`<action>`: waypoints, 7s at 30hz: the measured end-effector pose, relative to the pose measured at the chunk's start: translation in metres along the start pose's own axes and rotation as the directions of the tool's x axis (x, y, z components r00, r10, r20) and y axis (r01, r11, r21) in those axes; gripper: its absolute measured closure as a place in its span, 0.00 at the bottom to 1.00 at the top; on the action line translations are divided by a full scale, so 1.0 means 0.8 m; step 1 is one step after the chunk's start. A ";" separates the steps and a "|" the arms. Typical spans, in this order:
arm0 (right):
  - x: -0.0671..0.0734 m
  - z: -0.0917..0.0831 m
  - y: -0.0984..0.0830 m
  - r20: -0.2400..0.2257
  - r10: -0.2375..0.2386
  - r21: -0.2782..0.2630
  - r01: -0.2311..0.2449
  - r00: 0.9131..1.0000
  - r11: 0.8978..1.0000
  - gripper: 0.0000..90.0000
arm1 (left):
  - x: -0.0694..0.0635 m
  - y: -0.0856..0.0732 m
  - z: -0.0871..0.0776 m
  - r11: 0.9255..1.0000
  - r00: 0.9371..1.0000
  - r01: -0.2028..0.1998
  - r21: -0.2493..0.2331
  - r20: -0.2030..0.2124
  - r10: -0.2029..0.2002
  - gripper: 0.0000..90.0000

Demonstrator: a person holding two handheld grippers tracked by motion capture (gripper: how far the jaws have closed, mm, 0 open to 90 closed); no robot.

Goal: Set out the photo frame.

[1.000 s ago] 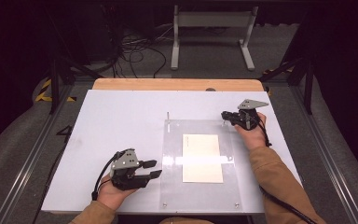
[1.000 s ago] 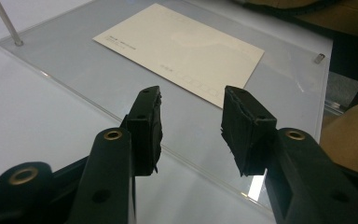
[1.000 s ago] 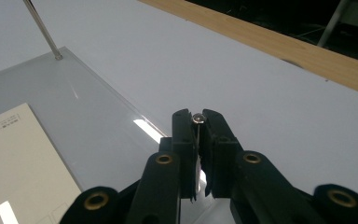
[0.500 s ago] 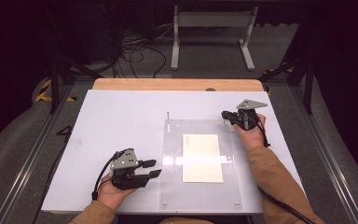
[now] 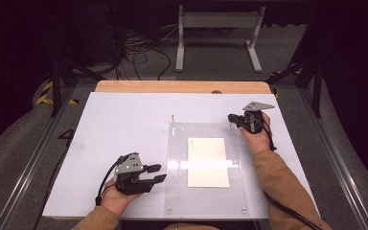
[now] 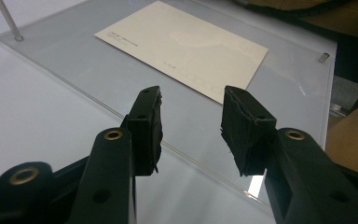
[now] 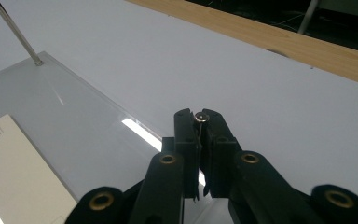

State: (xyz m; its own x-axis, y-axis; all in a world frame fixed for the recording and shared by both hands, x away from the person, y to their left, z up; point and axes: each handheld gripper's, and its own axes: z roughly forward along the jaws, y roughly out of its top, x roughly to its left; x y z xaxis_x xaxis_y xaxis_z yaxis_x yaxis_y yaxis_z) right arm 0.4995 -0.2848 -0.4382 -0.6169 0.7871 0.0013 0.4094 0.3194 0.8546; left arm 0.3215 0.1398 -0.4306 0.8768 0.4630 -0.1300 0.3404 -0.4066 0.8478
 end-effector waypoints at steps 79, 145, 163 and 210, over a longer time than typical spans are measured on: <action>-0.010 0.021 0.006 0.041 0.248 0.009 -0.248 0.968 0.969 0.95 | -0.025 -0.013 0.033 0.892 0.891 -0.448 -0.068 -0.118 0.438 0.15; 0.043 -0.174 -0.015 -0.121 0.018 -0.093 -0.030 0.992 0.995 0.49 | -0.029 0.008 0.034 0.882 0.879 -0.453 -0.130 -0.231 0.417 0.62; 0.085 -0.223 -0.066 -0.153 -0.214 -0.002 0.216 0.965 0.976 0.45 | -0.026 0.012 0.031 0.892 0.888 -0.434 -0.127 -0.230 0.399 0.61; 0.148 -0.180 -0.062 -0.086 -0.590 -0.281 0.549 0.803 0.787 0.72 | -0.021 0.026 0.026 0.903 0.909 -0.394 -0.171 -0.217 0.355 0.62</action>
State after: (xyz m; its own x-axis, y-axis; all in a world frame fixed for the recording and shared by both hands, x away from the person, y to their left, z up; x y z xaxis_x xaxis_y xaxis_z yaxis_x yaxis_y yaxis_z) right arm 0.3094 -0.2837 -0.4055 -0.7944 0.3978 -0.4591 -0.2054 0.5353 0.8193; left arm 0.3208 0.1075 -0.4217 0.8445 0.4474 0.2943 -0.0957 -0.4146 0.9050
